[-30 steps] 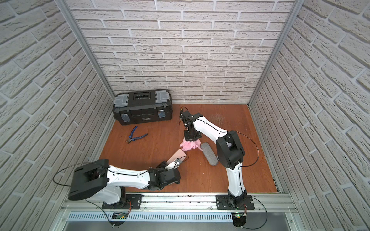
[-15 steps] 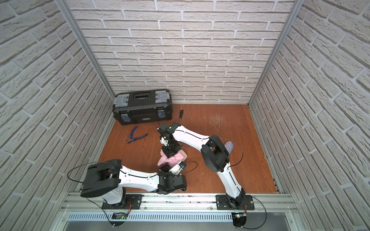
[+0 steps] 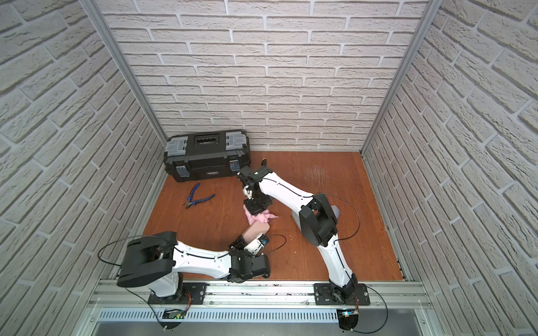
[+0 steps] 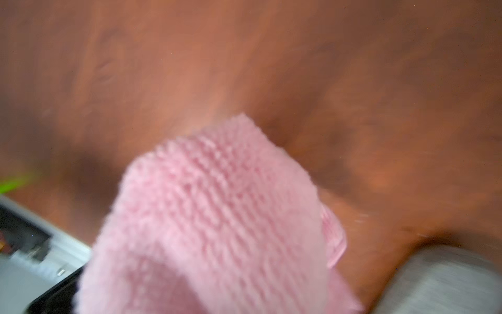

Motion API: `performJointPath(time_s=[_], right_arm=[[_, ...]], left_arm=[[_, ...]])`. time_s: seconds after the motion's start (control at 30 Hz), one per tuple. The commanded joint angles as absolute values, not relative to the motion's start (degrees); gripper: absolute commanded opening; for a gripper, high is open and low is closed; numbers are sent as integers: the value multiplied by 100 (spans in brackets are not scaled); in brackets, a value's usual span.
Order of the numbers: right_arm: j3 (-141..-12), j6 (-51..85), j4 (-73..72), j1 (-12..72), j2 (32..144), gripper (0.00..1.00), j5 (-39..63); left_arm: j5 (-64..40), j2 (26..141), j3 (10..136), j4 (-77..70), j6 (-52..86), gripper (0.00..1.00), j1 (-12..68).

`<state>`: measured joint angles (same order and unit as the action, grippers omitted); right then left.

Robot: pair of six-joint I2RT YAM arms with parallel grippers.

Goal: Wipe the eyeglass case
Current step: Wipe the dirt from the eyeglass case.

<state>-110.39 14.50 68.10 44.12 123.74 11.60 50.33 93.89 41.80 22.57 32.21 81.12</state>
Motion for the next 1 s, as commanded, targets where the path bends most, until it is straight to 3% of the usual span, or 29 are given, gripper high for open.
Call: performJointPath(time_s=[0.0, 0.1, 0.23, 0.4, 0.5, 0.77, 0.97], right_arm=[[-10490, 1373, 6492, 4525, 12369, 2, 2745], [-9945, 1540, 6447, 3896, 12465, 2, 1881], [-10194, 1494, 7041, 3438, 12499, 2, -1005], [-10819, 1174, 6917, 3628, 12406, 2, -1234], [-11495, 927, 7358, 3790, 12941, 2, -1486], [-11052, 605, 6877, 4271, 12981, 2, 65], [-9271, 1006, 6045, 4112, 12125, 2, 1339]], left_arm=[[5168, 9263, 4070, 2317, 3308, 41, 8090], [5088, 9141, 3998, 2243, 3283, 41, 8083], [4726, 8770, 3721, 1892, 3303, 40, 7947], [3802, 8334, 3266, 1149, 2985, 40, 7673], [3211, 8229, 3183, 1148, 3002, 40, 7342], [2387, 7929, 2879, 867, 3126, 40, 6780], [1843, 7768, 2705, 699, 3439, 38, 6324]])
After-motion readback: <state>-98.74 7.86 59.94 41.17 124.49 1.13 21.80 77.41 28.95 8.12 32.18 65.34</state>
